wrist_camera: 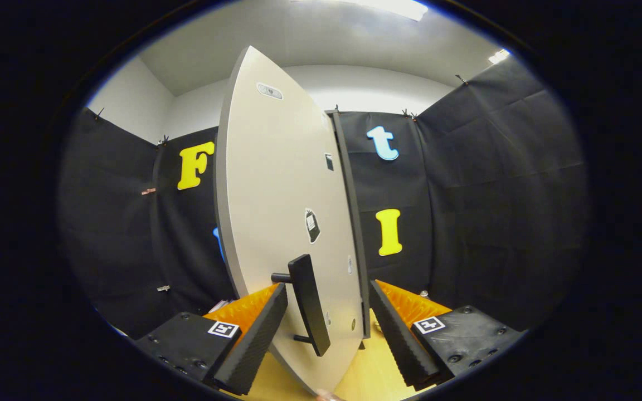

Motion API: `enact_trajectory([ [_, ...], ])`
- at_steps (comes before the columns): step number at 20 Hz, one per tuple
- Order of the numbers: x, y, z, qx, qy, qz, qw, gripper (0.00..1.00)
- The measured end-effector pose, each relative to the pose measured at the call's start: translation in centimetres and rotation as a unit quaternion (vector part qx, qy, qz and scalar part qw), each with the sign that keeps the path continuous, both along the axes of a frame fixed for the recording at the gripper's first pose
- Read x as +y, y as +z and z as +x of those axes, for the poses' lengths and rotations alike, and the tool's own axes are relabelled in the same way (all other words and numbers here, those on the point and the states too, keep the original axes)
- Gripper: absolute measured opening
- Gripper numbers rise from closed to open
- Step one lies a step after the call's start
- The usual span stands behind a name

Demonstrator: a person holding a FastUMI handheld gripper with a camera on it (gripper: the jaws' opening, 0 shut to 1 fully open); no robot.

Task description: Open the shoe cabinet door, grab the shoes and put them into the shoe cabinet, then close the shoe cabinet door.

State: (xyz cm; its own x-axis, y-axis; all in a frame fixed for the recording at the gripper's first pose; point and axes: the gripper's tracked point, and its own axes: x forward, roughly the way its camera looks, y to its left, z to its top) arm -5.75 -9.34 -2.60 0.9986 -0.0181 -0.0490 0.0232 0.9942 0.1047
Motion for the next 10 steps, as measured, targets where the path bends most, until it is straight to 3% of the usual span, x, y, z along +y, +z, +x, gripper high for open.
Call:
enact_trajectory([
  [10,12.2,-3.7,7.8,0.023,0.08,0.026,0.996,0.98],
])
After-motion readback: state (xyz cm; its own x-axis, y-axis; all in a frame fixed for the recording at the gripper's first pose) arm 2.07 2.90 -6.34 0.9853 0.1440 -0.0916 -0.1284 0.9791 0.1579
